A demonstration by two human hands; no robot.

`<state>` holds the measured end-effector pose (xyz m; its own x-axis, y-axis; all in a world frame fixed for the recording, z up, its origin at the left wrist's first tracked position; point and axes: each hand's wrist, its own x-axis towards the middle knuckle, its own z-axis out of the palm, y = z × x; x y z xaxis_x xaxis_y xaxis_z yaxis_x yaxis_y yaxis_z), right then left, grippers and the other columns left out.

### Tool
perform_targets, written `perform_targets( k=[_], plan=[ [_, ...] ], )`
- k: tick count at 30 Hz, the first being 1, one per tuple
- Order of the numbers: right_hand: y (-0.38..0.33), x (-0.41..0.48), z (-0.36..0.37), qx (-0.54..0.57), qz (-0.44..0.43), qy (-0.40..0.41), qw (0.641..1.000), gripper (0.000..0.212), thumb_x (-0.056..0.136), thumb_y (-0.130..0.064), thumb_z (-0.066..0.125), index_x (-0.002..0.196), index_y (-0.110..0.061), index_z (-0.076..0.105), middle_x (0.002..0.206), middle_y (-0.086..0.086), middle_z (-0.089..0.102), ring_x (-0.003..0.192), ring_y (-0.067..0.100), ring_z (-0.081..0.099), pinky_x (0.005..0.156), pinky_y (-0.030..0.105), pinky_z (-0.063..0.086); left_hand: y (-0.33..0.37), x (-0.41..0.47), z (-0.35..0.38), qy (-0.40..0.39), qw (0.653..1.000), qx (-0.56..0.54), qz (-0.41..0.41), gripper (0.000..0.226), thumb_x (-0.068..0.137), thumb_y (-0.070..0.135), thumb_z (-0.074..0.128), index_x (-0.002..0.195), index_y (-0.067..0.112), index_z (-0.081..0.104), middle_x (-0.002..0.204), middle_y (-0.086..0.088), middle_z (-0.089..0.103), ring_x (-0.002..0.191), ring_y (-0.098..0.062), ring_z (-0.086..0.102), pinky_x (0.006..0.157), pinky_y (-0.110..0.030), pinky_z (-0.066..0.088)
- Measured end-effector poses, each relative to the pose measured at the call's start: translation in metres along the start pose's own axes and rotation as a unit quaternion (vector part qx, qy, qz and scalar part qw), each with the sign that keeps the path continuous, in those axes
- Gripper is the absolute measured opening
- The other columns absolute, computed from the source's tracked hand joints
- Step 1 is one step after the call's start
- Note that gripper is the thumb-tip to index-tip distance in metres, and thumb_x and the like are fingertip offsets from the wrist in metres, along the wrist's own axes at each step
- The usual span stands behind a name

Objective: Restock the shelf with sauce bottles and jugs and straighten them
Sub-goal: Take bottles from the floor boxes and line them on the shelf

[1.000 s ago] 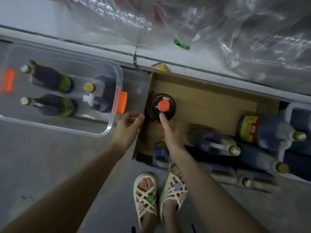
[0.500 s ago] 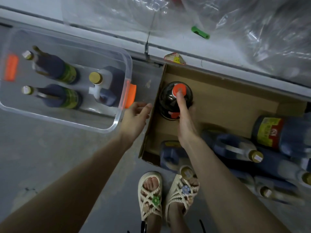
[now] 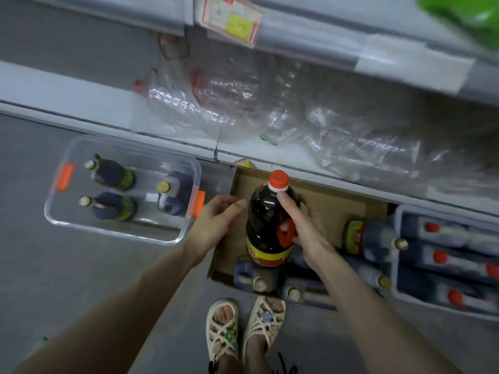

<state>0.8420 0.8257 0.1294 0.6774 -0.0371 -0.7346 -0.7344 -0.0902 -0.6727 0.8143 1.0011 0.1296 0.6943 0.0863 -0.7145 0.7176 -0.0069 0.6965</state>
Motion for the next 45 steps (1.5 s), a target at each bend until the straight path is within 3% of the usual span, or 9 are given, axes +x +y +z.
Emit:
perform_targets(
  k=[4, 8, 12, 16, 21, 27, 32, 37, 45],
  plan=[
    [-0.074, -0.067, -0.031, 0.001, -0.034, 0.033, 0.999, 0.038, 0.071, -0.050, 0.075, 0.099, -0.028, 0.059, 0.091, 0.002, 0.071, 0.071, 0.021, 0.064, 0.073, 0.035, 0.053, 0.067, -0.056, 0.010, -0.056, 0.998, 0.023, 0.032, 0.053, 0.088, 0.034, 0.064, 0.134, 0.013, 0.049, 0.126, -0.005, 0.058, 0.116, -0.017, 0.056, 0.100, -0.035, 0.046],
    [-0.163, -0.148, -0.059, -0.023, -0.094, 0.048, 0.994, 0.064, 0.058, -0.054, 0.083, 0.108, -0.020, 0.060, 0.075, 0.001, 0.067, 0.050, 0.006, 0.059, 0.064, 0.030, 0.050, 0.148, -0.119, 0.016, -0.140, 0.987, 0.026, 0.078, 0.068, 0.079, 0.037, 0.076, 0.138, 0.025, 0.045, 0.130, -0.002, 0.058, 0.117, -0.011, 0.056, 0.083, -0.025, 0.048],
    [-0.258, -0.239, -0.094, -0.018, -0.161, 0.073, 0.984, 0.045, 0.074, -0.045, 0.076, 0.109, -0.019, 0.063, 0.071, -0.004, 0.065, 0.047, 0.007, 0.056, 0.065, 0.030, 0.049, 0.238, -0.195, 0.025, -0.198, 0.966, 0.045, 0.158, 0.091, 0.055, 0.053, 0.077, 0.138, 0.034, 0.044, 0.134, 0.006, 0.055, 0.119, -0.004, 0.054, 0.085, -0.025, 0.045],
    [-0.343, -0.332, -0.129, -0.010, -0.235, 0.081, 0.969, 0.046, 0.067, -0.055, 0.076, 0.097, -0.021, 0.068, 0.079, 0.007, 0.062, 0.054, 0.017, 0.051, 0.070, 0.037, 0.044, 0.332, -0.266, 0.043, -0.253, 0.935, 0.069, 0.237, 0.059, 0.082, 0.029, 0.071, 0.135, 0.032, 0.045, 0.133, 0.010, 0.054, 0.114, 0.004, 0.051, 0.084, -0.020, 0.042],
    [-0.432, -0.420, -0.159, -0.024, -0.320, 0.055, 0.946, 0.069, 0.048, -0.074, 0.072, 0.093, -0.021, 0.073, 0.091, 0.011, 0.071, 0.075, 0.024, 0.057, 0.071, 0.039, 0.042, 0.429, -0.340, 0.062, -0.293, 0.896, 0.052, 0.330, 0.040, 0.084, 0.027, 0.060, 0.123, 0.032, 0.052, 0.124, 0.015, 0.062, 0.114, -0.002, 0.057, 0.093, -0.026, 0.048],
    [-0.491, -0.466, -0.197, -0.052, -0.395, 0.082, 0.913, 0.048, 0.075, -0.060, 0.068, 0.102, -0.020, 0.070, 0.066, -0.010, 0.065, 0.054, 0.009, 0.050, 0.069, 0.038, 0.053, 0.497, -0.385, 0.084, -0.268, 0.880, 0.034, 0.389, 0.037, 0.087, 0.014, 0.063, 0.123, 0.021, 0.059, 0.122, 0.005, 0.066, 0.109, -0.006, 0.063, 0.085, -0.027, 0.055],
    [-0.527, -0.456, -0.218, -0.039, -0.430, 0.061, 0.900, 0.045, 0.078, -0.048, 0.072, 0.110, -0.018, 0.069, 0.098, -0.003, 0.074, 0.093, 0.013, 0.069, 0.086, 0.038, 0.056, 0.529, -0.388, 0.108, -0.211, 0.888, 0.004, 0.410, 0.034, 0.088, 0.011, 0.064, 0.120, 0.020, 0.060, 0.113, 0.010, 0.069, 0.094, 0.002, 0.066, 0.067, -0.015, 0.053],
    [-0.557, -0.428, -0.236, -0.041, -0.453, 0.020, 0.890, 0.041, 0.085, -0.037, 0.068, 0.124, -0.023, 0.062, 0.114, -0.007, 0.067, 0.101, 0.006, 0.062, 0.074, 0.022, 0.046, 0.556, -0.370, 0.134, -0.131, 0.892, -0.025, 0.433, 0.041, 0.082, 0.015, 0.072, 0.121, 0.021, 0.061, 0.106, 0.012, 0.070, 0.093, 0.004, 0.066, 0.072, -0.016, 0.051],
    [-0.600, -0.361, -0.269, -0.007, -0.474, -0.054, 0.879, 0.047, 0.077, -0.029, 0.078, 0.121, -0.022, 0.063, 0.115, -0.002, 0.070, 0.109, 0.015, 0.065, 0.100, 0.038, 0.049, 0.588, -0.326, 0.172, -0.061, 0.890, -0.054, 0.449, 0.047, 0.077, 0.017, 0.077, 0.122, 0.017, 0.062, 0.111, 0.006, 0.070, 0.105, -0.003, 0.064, 0.089, -0.020, 0.051]
  ],
)
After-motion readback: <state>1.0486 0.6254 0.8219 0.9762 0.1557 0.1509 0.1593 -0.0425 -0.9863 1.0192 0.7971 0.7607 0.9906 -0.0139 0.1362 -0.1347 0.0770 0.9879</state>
